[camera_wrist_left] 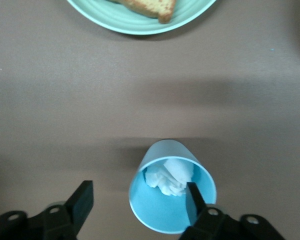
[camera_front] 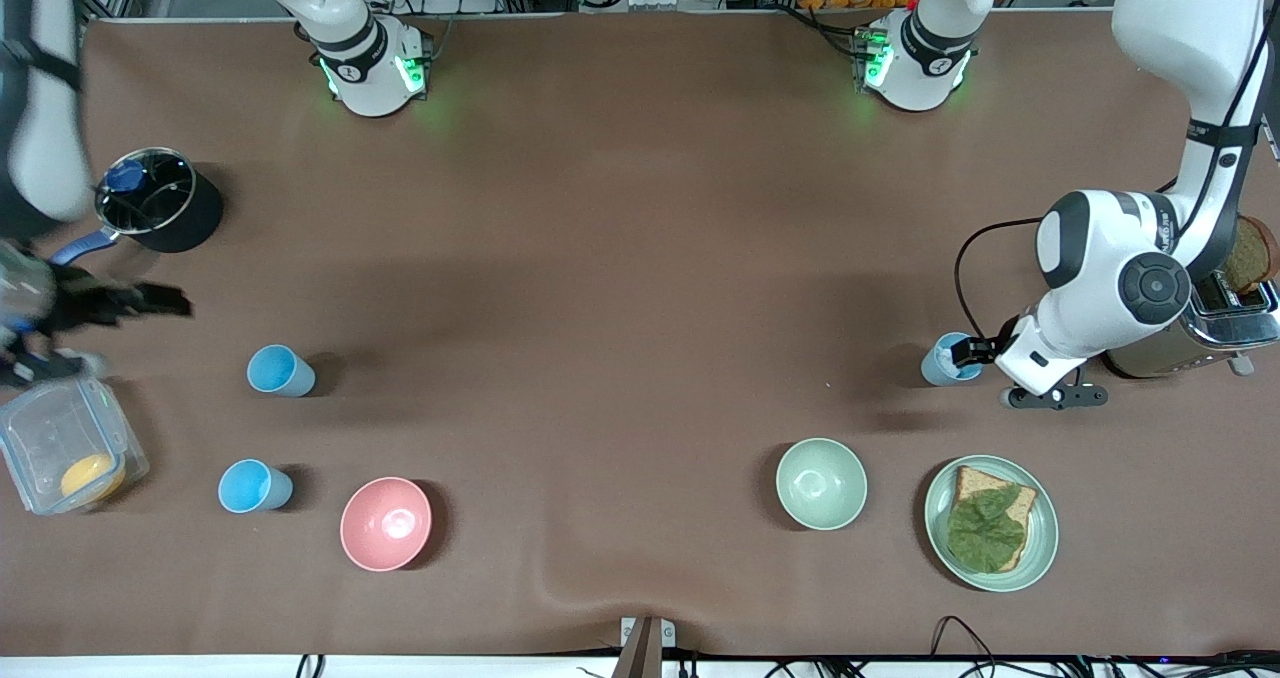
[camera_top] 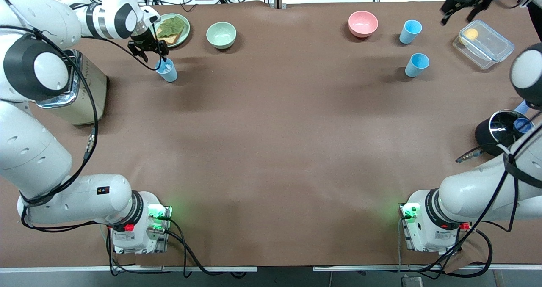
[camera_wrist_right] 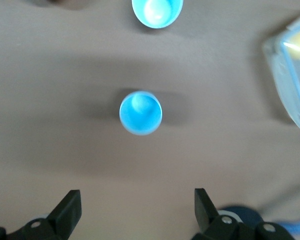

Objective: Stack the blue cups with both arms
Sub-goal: 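Close both grippers around the rims of the two blue cups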

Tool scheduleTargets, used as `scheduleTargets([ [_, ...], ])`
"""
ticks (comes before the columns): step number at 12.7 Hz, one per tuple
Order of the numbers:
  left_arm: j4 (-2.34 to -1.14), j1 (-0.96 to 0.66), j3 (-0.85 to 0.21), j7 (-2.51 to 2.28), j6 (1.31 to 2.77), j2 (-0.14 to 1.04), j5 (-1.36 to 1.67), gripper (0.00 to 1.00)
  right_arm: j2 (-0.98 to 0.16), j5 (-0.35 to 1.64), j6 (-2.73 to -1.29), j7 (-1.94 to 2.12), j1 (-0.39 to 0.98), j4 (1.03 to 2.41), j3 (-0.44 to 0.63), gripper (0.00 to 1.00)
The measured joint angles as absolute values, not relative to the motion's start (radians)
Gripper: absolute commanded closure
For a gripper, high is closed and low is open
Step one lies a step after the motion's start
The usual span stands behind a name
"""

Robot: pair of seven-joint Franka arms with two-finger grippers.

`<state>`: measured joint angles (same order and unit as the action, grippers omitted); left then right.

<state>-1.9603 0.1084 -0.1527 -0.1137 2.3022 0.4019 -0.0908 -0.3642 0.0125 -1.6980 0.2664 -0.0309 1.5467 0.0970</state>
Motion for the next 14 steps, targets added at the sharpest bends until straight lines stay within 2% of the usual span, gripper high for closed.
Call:
scheduleTargets([
  [3,-1.978,0.110,-0.153,-0.114,2.339,0.415,-0.091,0.30,-0.435,0.013,-1.898,0.264,0.019,1.651,0.095,0.00],
  [4,-1.987,0.110,-0.153,-0.114,2.354,0.416,-0.091,0.40,-0.439,0.013,-1.951,0.261,0.030,1.691,0.094,0.00],
  [5,-1.995,0.110,-0.153,-0.114,2.363,0.416,-0.091,0.58,-0.447,0.013,-1.999,0.259,0.030,1.725,0.096,0.00],
  [6,-2.001,0.110,-0.153,-0.114,2.370,0.416,-0.091,0.83,-0.459,0.013,-2.031,0.259,0.027,1.746,0.099,0.00],
  [7,-2.005,0.110,-0.153,-0.114,2.372,0.416,-0.091,1.00,-0.472,0.013,-2.042,0.258,0.022,1.752,0.103,0.00],
  [11,-2.007,0.110,-0.154,-0.114,2.376,0.416,-0.091,1.00,-0.491,0.016,-2.056,0.251,-0.073,1.754,0.111,0.00],
  [14,-2.006,0.110,-0.155,-0.114,2.383,0.414,-0.091,1.00,-0.525,0.042,-2.069,0.248,-0.084,1.757,0.105,0.00],
])
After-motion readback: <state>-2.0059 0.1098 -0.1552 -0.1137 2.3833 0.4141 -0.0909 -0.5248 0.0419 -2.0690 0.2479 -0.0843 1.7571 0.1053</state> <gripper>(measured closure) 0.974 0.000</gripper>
